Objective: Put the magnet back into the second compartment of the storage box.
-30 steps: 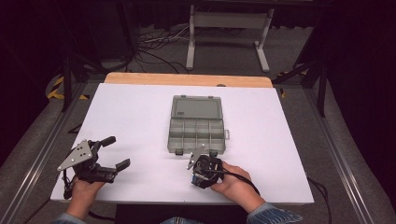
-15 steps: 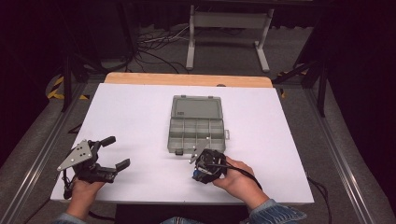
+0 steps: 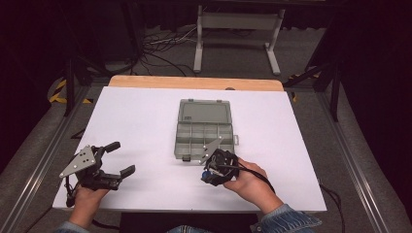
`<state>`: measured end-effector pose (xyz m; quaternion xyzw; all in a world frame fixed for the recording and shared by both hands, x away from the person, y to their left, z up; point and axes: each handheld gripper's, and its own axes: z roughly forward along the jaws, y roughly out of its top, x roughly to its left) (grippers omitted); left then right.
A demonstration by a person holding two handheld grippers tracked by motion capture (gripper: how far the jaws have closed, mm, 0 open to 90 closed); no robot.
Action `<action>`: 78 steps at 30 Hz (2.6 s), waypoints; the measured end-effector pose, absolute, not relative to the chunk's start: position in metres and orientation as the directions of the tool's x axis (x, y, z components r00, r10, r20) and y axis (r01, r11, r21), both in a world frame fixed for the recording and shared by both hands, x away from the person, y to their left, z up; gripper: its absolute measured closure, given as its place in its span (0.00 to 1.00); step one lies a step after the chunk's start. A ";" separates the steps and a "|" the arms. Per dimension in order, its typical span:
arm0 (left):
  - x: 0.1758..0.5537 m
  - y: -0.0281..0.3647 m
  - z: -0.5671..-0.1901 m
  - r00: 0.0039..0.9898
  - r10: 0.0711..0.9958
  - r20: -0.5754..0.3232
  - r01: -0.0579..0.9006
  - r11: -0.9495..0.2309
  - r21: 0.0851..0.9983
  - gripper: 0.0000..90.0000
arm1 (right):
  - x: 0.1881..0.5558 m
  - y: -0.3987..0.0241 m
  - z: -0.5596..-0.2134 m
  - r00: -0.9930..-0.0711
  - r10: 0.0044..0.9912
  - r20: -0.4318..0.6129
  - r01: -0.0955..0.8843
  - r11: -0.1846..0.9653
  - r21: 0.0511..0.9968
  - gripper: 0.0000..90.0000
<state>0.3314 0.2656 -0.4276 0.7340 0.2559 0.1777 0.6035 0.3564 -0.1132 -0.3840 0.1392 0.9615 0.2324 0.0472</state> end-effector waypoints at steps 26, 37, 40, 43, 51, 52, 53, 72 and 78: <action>0.332 0.266 -0.428 0.805 0.592 -0.042 0.155 -0.141 0.978 0.03 | 0.397 -0.114 -0.354 -0.931 0.358 -0.071 0.272 0.810 0.520 0.70; 0.332 0.267 -0.427 0.805 0.592 -0.042 0.157 -0.144 0.977 0.03 | 0.421 -0.113 -0.350 -0.910 0.408 -0.074 0.308 0.785 0.537 0.70; 0.332 0.266 -0.428 0.805 0.592 -0.043 0.155 -0.140 0.978 0.03 | 0.426 -0.113 -0.348 -0.903 0.420 -0.087 0.311 0.781 0.542 0.70; 0.332 0.266 -0.428 0.806 0.591 -0.047 0.159 -0.139 0.977 0.03 | 0.433 -0.113 -0.347 -0.898 0.432 -0.087 0.319 0.774 0.548 0.70; 0.332 0.267 -0.428 0.806 0.591 -0.043 0.157 -0.143 0.977 0.03 | 0.449 -0.112 -0.346 -0.885 0.458 -0.087 0.340 0.762 0.551 0.70; 0.332 0.266 -0.428 0.806 0.590 -0.045 0.157 -0.140 0.978 0.03 | 0.449 -0.112 -0.346 -0.885 0.458 -0.087 0.340 0.762 0.551 0.70; 0.332 0.266 -0.428 0.806 0.590 -0.045 0.157 -0.140 0.978 0.03 | 0.451 -0.112 -0.346 -0.883 0.462 -0.086 0.344 0.761 0.551 0.70; 0.333 0.266 -0.428 0.806 0.589 -0.054 0.165 -0.137 0.977 0.03 | 0.484 -0.108 -0.356 -0.849 0.523 -0.074 0.402 0.730 0.552 0.69; 0.333 0.266 -0.429 0.805 0.590 -0.056 0.167 -0.135 0.977 0.03 | 0.492 -0.105 -0.361 -0.840 0.537 -0.073 0.415 0.724 0.550 0.69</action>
